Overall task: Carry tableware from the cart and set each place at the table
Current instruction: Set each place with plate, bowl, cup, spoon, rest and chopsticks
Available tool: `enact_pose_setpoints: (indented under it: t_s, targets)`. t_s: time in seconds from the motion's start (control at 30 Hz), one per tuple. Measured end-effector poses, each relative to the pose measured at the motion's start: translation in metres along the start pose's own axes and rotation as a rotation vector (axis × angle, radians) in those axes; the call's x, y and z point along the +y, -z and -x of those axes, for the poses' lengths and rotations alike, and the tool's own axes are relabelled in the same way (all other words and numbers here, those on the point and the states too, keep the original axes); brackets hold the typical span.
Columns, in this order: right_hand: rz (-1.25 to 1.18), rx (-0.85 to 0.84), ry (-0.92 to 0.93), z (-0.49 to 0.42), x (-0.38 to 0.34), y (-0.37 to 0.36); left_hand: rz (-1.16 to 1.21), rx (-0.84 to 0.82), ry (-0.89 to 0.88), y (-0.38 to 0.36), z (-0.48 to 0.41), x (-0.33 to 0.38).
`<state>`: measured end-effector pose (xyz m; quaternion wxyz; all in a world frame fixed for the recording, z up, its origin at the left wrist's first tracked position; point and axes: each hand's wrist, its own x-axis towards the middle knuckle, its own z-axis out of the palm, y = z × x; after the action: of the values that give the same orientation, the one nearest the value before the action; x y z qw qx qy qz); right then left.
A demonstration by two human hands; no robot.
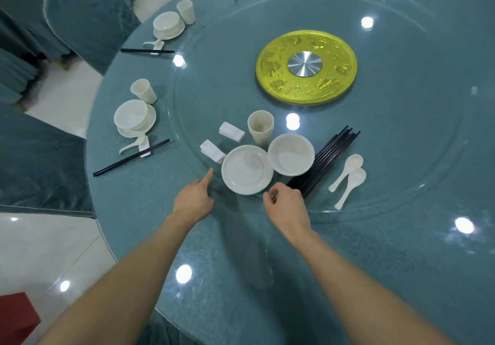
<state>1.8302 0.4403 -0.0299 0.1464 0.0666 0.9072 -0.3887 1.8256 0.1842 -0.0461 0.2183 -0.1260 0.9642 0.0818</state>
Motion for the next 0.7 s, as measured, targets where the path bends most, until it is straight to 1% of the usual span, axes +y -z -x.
enact_pose_setpoints:
  t_s: [0.13, 0.37, 0.43, 0.53, 0.63, 0.7]
  targets:
    - [-0.009, 0.047, -0.066, -0.008, 0.003, 0.004, -0.037, -0.040, -0.004, -0.001, 0.003, 0.002]
    - [-0.037, 0.096, -0.175, -0.013, 0.008, 0.003, -0.028, -0.040, -0.023, -0.004, 0.010, 0.012]
    - [-0.042, 0.102, -0.192, -0.013, 0.009, 0.003, 0.002, 0.032, -0.028, -0.003, 0.011, 0.016]
    - [-0.035, 0.120, -0.187, -0.013, 0.008, 0.003, 0.137, 0.246, -0.008, -0.003, 0.009, 0.025]
    - [-0.042, 0.153, -0.168, -0.015, 0.006, 0.003, 0.384, 0.304, 0.100, -0.002, 0.002, 0.039]
    - [-0.040, 0.162, -0.162, -0.017, 0.004, 0.005, 0.490, 0.323, 0.145, 0.001, -0.001, 0.050]
